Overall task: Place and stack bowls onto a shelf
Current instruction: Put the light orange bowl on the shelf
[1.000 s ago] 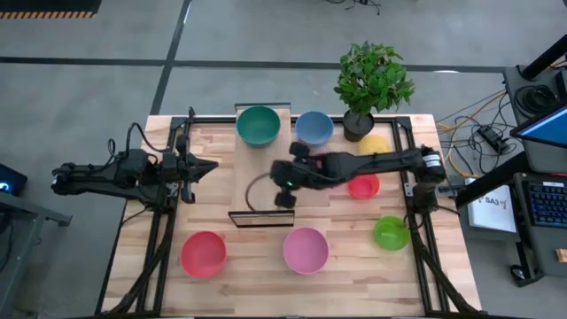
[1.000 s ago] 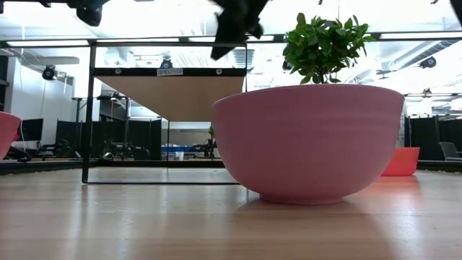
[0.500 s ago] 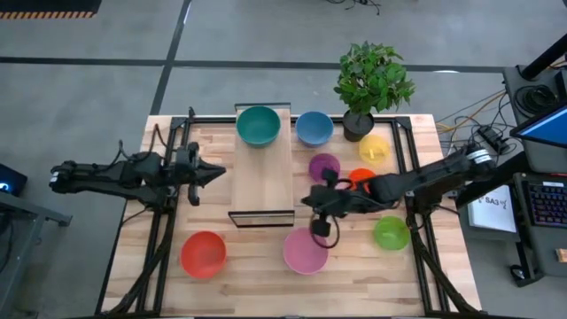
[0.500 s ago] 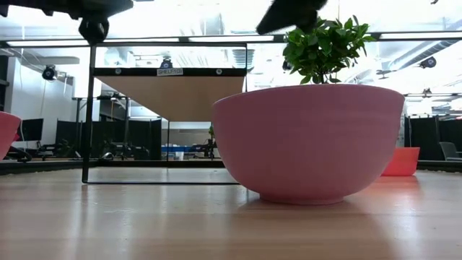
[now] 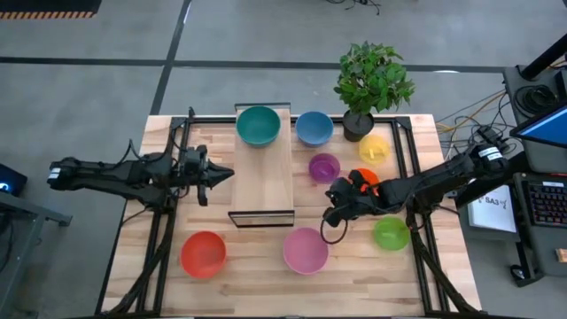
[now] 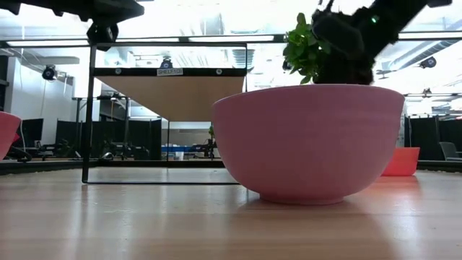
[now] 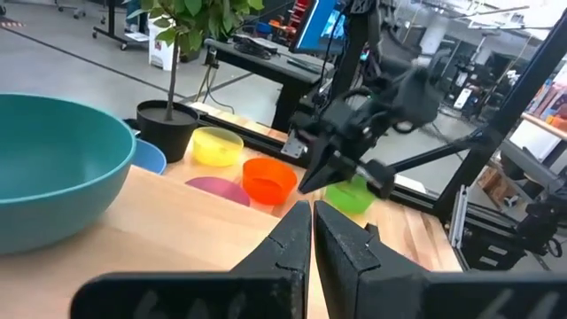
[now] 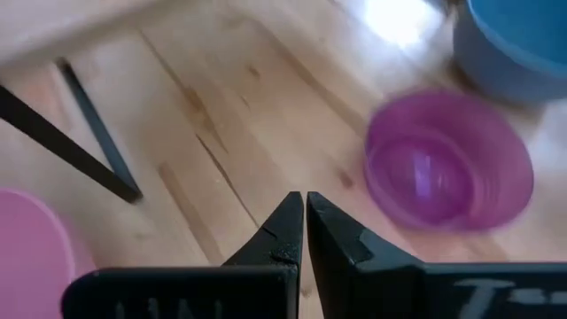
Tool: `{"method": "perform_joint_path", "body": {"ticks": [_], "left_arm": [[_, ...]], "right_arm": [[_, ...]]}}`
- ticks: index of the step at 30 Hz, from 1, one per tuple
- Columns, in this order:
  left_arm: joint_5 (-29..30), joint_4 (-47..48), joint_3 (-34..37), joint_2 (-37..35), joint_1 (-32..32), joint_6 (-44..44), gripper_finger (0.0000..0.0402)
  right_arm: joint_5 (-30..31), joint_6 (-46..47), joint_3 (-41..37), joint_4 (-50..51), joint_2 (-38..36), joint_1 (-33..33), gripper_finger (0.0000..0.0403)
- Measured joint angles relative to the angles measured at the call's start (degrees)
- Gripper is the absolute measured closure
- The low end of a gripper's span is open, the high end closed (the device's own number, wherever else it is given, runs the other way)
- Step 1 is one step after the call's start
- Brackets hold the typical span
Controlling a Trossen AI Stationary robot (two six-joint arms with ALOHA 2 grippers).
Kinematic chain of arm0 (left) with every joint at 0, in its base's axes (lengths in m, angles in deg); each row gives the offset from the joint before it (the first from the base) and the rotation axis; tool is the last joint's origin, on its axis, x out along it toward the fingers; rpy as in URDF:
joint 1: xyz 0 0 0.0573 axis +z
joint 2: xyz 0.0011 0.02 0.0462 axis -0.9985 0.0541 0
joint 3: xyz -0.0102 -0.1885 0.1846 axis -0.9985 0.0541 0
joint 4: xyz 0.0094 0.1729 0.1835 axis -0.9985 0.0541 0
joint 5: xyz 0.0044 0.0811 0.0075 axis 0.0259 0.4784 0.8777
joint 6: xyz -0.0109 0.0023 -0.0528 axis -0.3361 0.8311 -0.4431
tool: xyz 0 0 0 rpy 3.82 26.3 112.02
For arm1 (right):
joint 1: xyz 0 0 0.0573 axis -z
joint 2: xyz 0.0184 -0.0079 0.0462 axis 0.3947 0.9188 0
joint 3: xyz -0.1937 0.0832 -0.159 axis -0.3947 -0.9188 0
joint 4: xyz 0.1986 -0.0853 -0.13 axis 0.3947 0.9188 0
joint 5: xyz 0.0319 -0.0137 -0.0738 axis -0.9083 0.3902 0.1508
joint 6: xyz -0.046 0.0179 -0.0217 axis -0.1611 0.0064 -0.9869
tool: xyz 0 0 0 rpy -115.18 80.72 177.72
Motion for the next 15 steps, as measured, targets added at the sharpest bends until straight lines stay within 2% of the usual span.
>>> {"method": "perform_joint_path", "body": {"ticks": [9, 15], "left_arm": [[0.0, -0.53, -0.62, 2.31, 0.01, 0.41, 0.0402], [0.0, -0.56, -0.62, 2.99, 0.0, 1.32, 0.0402]], "right_arm": [[-0.98, 7.18, -1.28, 1.21, -0.21, 0.11, 0.039], [-5.01, 16.99, -0.11, 10.03, -1.87, 2.06, 0.0345]]}}
